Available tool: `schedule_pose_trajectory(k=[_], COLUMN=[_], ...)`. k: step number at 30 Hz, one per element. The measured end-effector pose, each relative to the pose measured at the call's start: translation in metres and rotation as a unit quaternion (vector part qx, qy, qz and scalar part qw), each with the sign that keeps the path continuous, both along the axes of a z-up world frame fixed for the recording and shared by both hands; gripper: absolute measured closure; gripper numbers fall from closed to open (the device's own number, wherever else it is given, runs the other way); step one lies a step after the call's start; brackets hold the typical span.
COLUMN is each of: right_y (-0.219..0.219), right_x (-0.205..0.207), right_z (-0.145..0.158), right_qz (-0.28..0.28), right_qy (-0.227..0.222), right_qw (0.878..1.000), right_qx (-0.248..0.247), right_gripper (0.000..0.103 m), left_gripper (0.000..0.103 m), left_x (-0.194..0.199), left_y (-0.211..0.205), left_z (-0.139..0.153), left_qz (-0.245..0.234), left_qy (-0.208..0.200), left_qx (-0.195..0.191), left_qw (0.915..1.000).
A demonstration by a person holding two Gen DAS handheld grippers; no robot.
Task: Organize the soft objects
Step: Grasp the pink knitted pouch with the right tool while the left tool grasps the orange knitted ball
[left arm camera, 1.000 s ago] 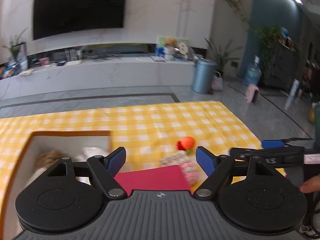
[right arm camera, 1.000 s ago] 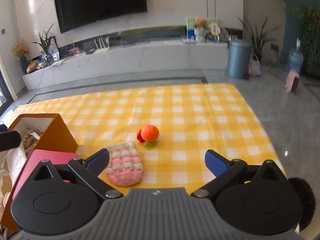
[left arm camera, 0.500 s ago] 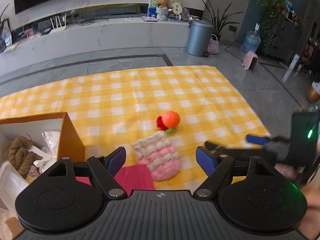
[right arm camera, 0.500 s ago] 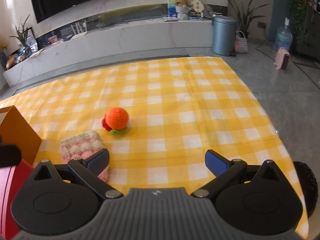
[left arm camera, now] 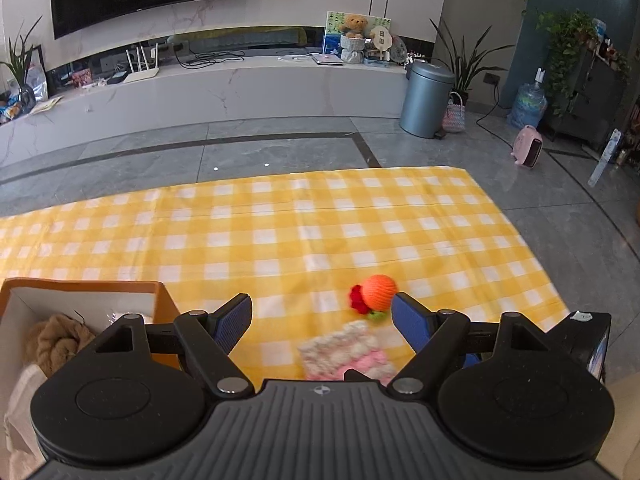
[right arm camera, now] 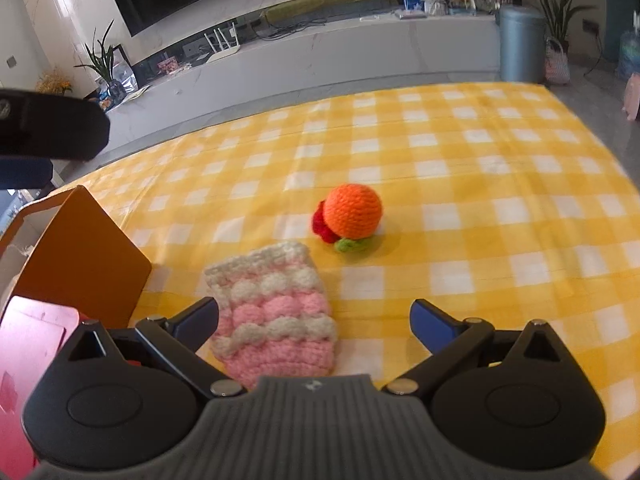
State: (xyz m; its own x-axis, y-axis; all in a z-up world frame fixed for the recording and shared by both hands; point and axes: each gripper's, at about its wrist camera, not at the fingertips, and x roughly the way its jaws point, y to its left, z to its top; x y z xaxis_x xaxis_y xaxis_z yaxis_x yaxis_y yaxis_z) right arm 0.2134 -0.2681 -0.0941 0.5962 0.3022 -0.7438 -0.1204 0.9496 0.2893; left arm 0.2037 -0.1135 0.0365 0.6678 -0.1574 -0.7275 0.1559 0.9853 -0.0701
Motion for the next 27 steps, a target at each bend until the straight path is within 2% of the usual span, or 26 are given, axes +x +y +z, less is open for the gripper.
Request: schedule_pose_trajectory(k=[2, 5, 10, 16, 19, 21, 22, 27], right_y=[0.000, 0.003, 0.019, 0.028, 0.028, 0.027, 0.027, 0.022], right_x=[0.005, 0.014, 0.026, 0.036, 0.035, 0.032, 0.031, 0.026], right_z=[-0.005, -0.010, -0.017, -0.025, -0.024, -0.022, -0.022, -0.016], right_qz=[-0.015, -0.006, 0.018, 0.043, 0.056, 0.066, 0.074, 0.086], right_qy=[0.007, 0.010, 0.010, 0.012, 0.011, 0.015, 0.018, 0.053], right_qw=[1.000, 1.000, 1.000, 0.999, 0.998, 0.998, 0.997, 0.995], right_qx=[0.015, 0.026, -0.002, -0.013, -0.004, 0.007, 0.013, -0.001], right_gripper=[0.004, 0.004, 0.004, 0.007, 0.020, 0.033, 0.045, 0.059], left_gripper=[0.010, 0.010, 0.010, 0.010, 0.010, 0.010, 0.010, 0.010], left_x=[0.004, 0.013, 0.034, 0.059, 0.067, 0.071, 0.073, 0.085], left_y=[0.005, 0.011, 0.018, 0.018, 0.019, 0.016, 0.013, -0.012], left_z=[-0.006, -0.014, -0.027, -0.039, -0.044, -0.048, -0.050, -0.060], left_qz=[-0.004, -0.005, -0.010, -0.008, -0.012, -0.016, -0.018, -0.035], left_qy=[0.002, 0.012, 0.030, 0.042, 0.053, 0.061, 0.065, 0.085], left_qx=[0.000, -0.007, -0.012, -0.005, -0.014, -0.019, -0.020, -0.014], left_qw=[1.0000, 0.9999, 0.9994, 0.9991, 0.9984, 0.9978, 0.9975, 0.9957])
